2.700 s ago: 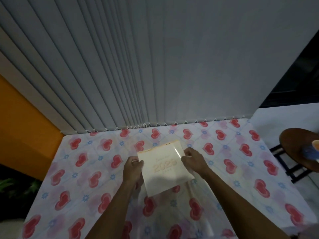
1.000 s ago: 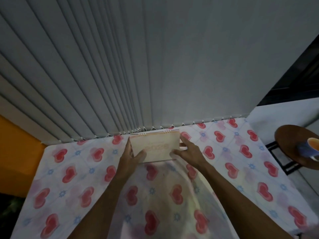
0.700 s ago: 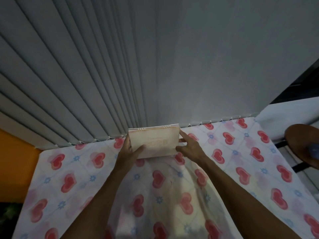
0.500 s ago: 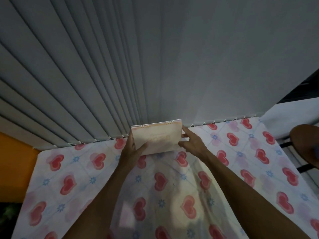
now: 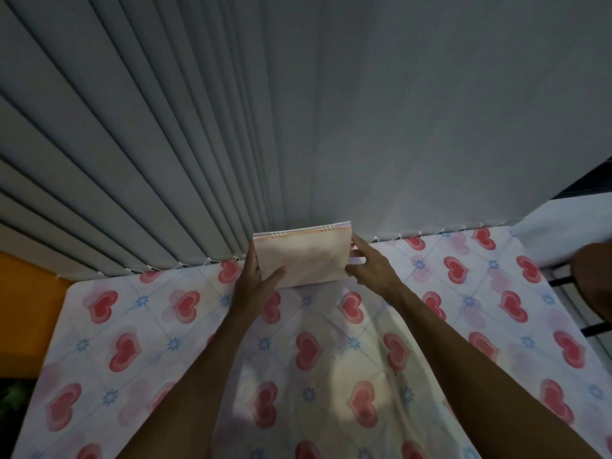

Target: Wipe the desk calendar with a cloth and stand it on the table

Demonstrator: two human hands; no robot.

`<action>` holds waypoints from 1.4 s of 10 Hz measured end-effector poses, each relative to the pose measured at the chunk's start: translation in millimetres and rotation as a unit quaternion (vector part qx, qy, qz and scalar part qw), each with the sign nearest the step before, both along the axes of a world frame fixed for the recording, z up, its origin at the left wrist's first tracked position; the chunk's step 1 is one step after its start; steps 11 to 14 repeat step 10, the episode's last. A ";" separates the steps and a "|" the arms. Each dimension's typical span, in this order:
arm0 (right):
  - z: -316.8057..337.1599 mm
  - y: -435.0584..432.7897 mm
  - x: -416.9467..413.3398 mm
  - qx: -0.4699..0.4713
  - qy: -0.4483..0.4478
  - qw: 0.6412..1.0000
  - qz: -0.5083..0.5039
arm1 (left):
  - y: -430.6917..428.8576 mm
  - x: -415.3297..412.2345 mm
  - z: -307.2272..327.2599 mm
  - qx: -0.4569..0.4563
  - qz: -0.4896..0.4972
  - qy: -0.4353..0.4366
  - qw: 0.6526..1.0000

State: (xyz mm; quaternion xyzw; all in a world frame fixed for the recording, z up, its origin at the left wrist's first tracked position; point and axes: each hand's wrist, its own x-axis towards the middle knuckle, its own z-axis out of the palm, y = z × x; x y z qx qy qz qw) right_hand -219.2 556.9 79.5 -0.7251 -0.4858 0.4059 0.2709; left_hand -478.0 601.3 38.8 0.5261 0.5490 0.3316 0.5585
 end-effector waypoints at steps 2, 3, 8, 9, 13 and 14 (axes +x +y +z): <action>-0.7 1.2 -1.7 0.007 0.014 1.000 -0.018 | 2.1 3.2 -3.4 0.011 0.003 0.001 1.000; -4.7 -4.6 -6.6 0.023 0.015 0.999 -0.023 | -2.4 1.5 -6.3 0.013 0.004 0.006 1.000; -8.9 -12.4 -15.3 -0.002 0.042 0.998 -0.039 | -3.9 -2.7 -13.6 0.015 -0.002 -0.005 1.000; -13.2 -18.4 -17.3 -0.004 0.057 0.998 -0.037 | -2.8 -6.5 -16.4 0.022 -0.018 -0.030 0.999; -20.5 -26.4 -20.4 -0.012 0.017 0.998 -0.060 | -11.0 -6.5 -18.1 0.019 -0.017 -0.054 0.998; -20.5 -26.4 -20.4 -0.012 0.017 0.998 -0.060 | -11.0 -6.5 -18.1 0.019 -0.017 -0.054 0.998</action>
